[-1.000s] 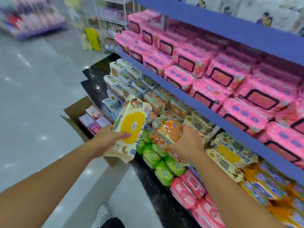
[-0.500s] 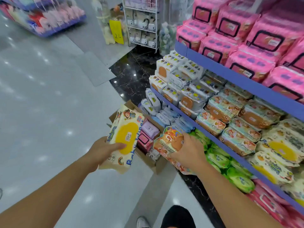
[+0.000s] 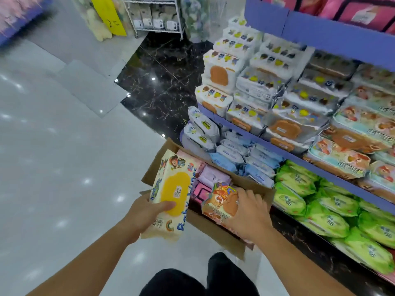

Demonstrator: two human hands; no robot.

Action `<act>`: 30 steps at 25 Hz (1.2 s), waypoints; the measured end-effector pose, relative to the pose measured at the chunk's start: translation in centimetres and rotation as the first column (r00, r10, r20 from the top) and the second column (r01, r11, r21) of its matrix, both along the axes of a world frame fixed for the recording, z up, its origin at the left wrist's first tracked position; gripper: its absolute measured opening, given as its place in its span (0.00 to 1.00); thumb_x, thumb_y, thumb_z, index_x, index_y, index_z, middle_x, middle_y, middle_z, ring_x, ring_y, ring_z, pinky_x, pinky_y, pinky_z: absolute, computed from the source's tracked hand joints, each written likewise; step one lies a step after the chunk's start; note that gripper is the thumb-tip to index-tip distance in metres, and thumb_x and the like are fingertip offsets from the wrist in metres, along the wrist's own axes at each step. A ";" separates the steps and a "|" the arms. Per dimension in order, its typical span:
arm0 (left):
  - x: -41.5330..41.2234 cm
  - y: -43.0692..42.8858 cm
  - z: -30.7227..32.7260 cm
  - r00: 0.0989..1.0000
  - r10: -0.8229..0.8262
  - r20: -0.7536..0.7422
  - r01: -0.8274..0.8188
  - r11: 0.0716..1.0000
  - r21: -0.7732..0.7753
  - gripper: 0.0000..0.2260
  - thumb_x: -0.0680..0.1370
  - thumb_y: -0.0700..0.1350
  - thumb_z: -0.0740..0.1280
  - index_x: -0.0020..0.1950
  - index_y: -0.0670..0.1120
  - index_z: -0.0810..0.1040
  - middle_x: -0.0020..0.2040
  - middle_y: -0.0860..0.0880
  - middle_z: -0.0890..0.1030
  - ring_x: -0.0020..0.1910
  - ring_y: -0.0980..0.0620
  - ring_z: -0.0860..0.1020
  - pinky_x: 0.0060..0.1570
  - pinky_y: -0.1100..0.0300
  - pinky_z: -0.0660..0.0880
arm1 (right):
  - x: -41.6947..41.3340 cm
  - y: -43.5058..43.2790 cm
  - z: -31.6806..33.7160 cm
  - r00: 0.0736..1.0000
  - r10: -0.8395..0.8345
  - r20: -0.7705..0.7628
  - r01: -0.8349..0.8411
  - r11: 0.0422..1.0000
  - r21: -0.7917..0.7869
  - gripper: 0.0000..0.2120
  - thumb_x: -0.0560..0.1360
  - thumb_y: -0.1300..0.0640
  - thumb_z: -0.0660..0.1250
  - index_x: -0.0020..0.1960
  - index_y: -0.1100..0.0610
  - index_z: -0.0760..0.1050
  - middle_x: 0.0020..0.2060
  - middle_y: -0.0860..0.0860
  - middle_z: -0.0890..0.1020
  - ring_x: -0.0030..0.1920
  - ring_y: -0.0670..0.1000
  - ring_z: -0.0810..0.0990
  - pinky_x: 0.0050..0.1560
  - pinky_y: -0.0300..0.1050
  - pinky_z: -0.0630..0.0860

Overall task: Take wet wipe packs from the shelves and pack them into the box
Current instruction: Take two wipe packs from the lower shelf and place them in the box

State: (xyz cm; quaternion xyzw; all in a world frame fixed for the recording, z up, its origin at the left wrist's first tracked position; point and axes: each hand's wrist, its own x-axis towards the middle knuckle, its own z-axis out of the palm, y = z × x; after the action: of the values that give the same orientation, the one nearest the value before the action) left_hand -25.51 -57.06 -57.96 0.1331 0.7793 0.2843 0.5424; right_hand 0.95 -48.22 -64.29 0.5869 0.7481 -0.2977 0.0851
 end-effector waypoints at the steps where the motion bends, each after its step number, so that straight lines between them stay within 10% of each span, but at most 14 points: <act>1: -1.7 1.1 -1.9 1.000 -0.024 0.006 0.024 1.000 -0.012 0.19 0.70 0.45 0.80 0.58 0.45 0.80 0.45 0.46 0.88 0.41 0.43 0.87 0.44 0.48 0.83 | -1.8 0.6 -2.2 1.000 0.007 0.007 -0.007 1.000 -0.005 0.50 0.57 0.25 0.66 0.73 0.49 0.62 0.66 0.50 0.72 0.66 0.56 0.70 0.67 0.54 0.69; 9: -12.1 10.4 -16.4 0.945 -0.316 0.080 0.320 0.947 -0.034 0.32 0.57 0.51 0.83 0.59 0.48 0.79 0.45 0.47 0.88 0.41 0.43 0.87 0.39 0.50 0.83 | -11.8 2.1 -20.5 0.991 0.007 0.134 -0.001 0.999 -0.052 0.46 0.65 0.38 0.72 0.76 0.51 0.57 0.68 0.53 0.68 0.67 0.59 0.67 0.70 0.55 0.63; 18: -17.0 13.3 -24.4 0.833 -0.520 0.188 0.538 0.840 -0.061 0.53 0.31 0.69 0.79 0.56 0.54 0.80 0.45 0.51 0.88 0.41 0.46 0.87 0.43 0.50 0.82 | -16.4 1.7 -30.5 0.968 -0.106 0.227 0.038 0.957 0.286 0.46 0.50 0.54 0.78 0.67 0.59 0.71 0.56 0.59 0.76 0.56 0.63 0.76 0.65 0.59 0.72; 27: -14.1 12.4 -24.8 0.861 -0.386 0.331 0.433 0.898 -0.077 0.26 0.63 0.44 0.79 0.60 0.48 0.80 0.49 0.43 0.88 0.46 0.39 0.87 0.53 0.39 0.81 | -16.6 0.8 -28.7 0.952 -0.207 0.225 0.176 0.973 0.150 0.55 0.54 0.46 0.81 0.75 0.57 0.60 0.70 0.60 0.70 0.72 0.62 0.69 0.75 0.61 0.62; 30: -13.0 11.8 -24.2 0.861 -0.345 0.373 0.408 0.907 -0.102 0.24 0.65 0.44 0.78 0.60 0.46 0.81 0.50 0.41 0.87 0.48 0.37 0.86 0.55 0.37 0.80 | -16.7 0.0 -25.6 0.931 -0.364 -0.028 0.365 0.927 0.079 0.43 0.66 0.51 0.73 0.77 0.54 0.58 0.75 0.54 0.63 0.77 0.56 0.59 0.78 0.56 0.58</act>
State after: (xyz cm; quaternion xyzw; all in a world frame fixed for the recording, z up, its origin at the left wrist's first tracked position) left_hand -38.51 -45.23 -82.21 0.1823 0.6522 0.1208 0.7258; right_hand -15.79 -48.23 -89.86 0.7168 0.6383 -0.2806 -0.0010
